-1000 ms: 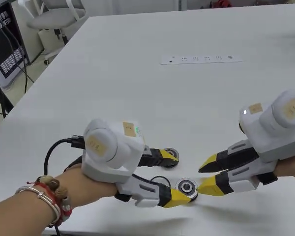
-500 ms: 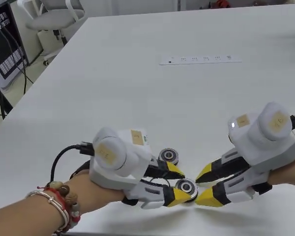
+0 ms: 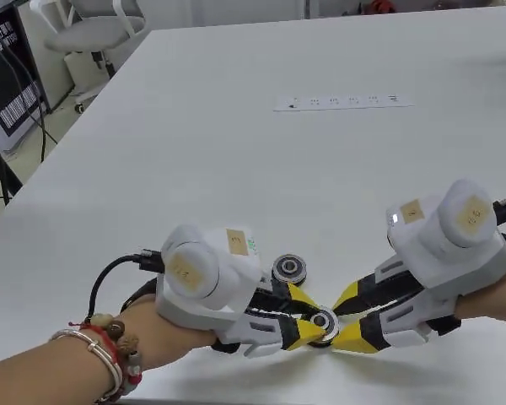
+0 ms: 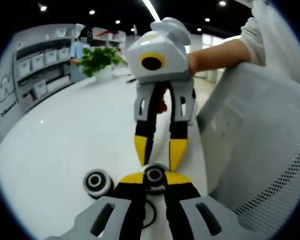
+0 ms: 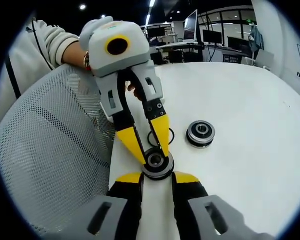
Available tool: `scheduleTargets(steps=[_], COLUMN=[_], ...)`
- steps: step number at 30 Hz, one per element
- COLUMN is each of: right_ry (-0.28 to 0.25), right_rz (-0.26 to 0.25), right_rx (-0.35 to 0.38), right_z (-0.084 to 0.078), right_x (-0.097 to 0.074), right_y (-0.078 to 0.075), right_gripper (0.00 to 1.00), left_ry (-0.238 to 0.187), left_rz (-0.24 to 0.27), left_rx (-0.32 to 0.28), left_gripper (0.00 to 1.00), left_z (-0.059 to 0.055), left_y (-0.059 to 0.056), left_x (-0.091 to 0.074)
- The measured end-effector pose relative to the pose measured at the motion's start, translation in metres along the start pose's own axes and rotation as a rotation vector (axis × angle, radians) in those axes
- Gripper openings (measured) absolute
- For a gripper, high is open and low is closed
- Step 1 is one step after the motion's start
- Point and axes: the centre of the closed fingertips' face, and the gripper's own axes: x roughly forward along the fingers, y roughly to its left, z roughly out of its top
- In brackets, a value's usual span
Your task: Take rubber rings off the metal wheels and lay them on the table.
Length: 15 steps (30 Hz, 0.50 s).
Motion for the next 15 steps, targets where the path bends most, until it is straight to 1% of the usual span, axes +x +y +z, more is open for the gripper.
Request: scheduleTargets(steps=[3, 5, 15], right_ry=[0.001, 0.016, 0.012], right_rz=[0.000, -0.002, -0.001], right_rx=[-0.009, -0.023, -0.038], right_z=[-0.0007, -0.0034, -0.0029], right_x=[0.0010, 0.0013, -0.0008], right_y=[0.0000, -0.0003, -0.0003], right_gripper=[0.19, 0.18, 0.16], left_ry=[-0.003, -0.004, -0.012], left_rz=[-0.001, -0.001, 0.003], left_rx=[-0.006, -0.008, -0.023], left_gripper=[0.14, 0.14, 0.14], left_z=[-0.0001, 0.0000, 0.0004], left_y=[0.0000, -0.0001, -0.0001], left_x=[-0.0001, -0.0001, 0.0002])
